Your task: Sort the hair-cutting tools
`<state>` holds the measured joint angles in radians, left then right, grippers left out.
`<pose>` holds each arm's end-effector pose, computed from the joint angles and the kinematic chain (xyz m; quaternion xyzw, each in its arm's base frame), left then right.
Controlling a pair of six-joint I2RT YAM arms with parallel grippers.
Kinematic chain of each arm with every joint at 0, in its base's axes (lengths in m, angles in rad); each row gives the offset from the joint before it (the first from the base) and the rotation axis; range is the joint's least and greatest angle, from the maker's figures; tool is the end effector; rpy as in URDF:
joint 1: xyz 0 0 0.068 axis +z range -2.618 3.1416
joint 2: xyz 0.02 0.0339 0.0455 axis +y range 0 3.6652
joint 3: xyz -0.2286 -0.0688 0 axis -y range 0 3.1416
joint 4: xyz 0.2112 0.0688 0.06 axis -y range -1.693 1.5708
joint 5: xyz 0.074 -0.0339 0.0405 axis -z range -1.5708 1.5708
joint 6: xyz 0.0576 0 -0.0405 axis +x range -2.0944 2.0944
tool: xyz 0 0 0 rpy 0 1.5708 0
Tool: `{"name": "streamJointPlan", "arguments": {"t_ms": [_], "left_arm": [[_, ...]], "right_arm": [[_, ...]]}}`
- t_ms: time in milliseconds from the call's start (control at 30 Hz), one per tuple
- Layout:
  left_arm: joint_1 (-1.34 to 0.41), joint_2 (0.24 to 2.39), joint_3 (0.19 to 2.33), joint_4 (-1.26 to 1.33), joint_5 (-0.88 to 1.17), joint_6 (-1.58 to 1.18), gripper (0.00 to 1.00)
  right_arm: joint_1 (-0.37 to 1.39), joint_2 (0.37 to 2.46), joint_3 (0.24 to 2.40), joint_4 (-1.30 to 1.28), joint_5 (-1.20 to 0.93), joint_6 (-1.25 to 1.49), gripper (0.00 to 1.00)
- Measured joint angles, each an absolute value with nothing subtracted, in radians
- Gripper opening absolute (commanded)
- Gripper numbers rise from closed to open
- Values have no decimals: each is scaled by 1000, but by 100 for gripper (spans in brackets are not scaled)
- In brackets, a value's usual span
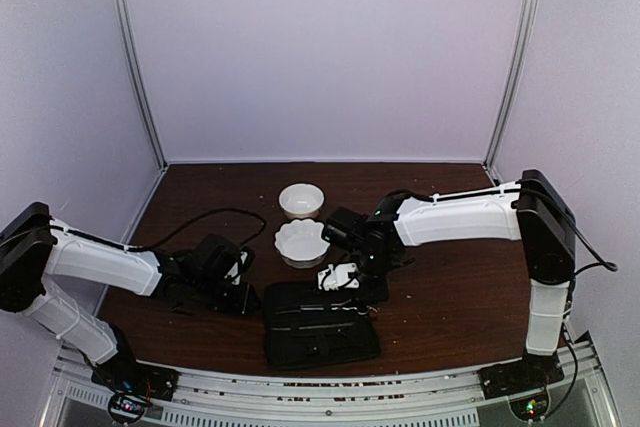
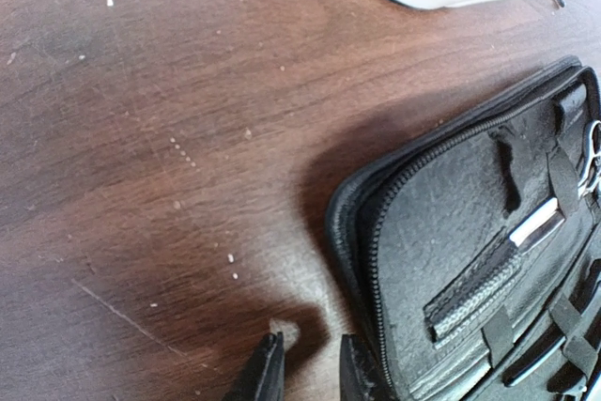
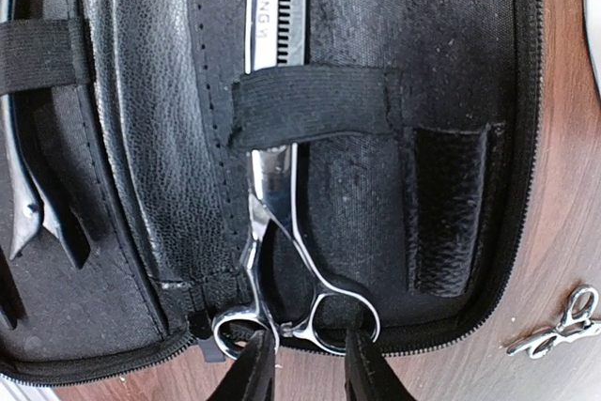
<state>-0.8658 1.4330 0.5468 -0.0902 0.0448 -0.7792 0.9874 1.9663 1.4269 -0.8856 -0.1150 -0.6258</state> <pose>0.1551 -0.1862 0.1053 0.0479 0.9547 -0.2291 0.1835 0.1813 0.2867 0.1376 -0.7217 0.6860 0.0695 0.0612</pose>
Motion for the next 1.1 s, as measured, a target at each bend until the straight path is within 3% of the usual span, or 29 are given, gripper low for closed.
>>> {"name": "streamJointPlan", "arguments": {"t_ms": [600,1100], "left_arm": [[-865,1443,546,-66,74,-779,25],[-865,1467,546,-17,110,-779,24]], "right_arm": [[988,2008,1468,-916,-117,-686,20],[1022,2078,1577,-950,-142,-729,20]]}}
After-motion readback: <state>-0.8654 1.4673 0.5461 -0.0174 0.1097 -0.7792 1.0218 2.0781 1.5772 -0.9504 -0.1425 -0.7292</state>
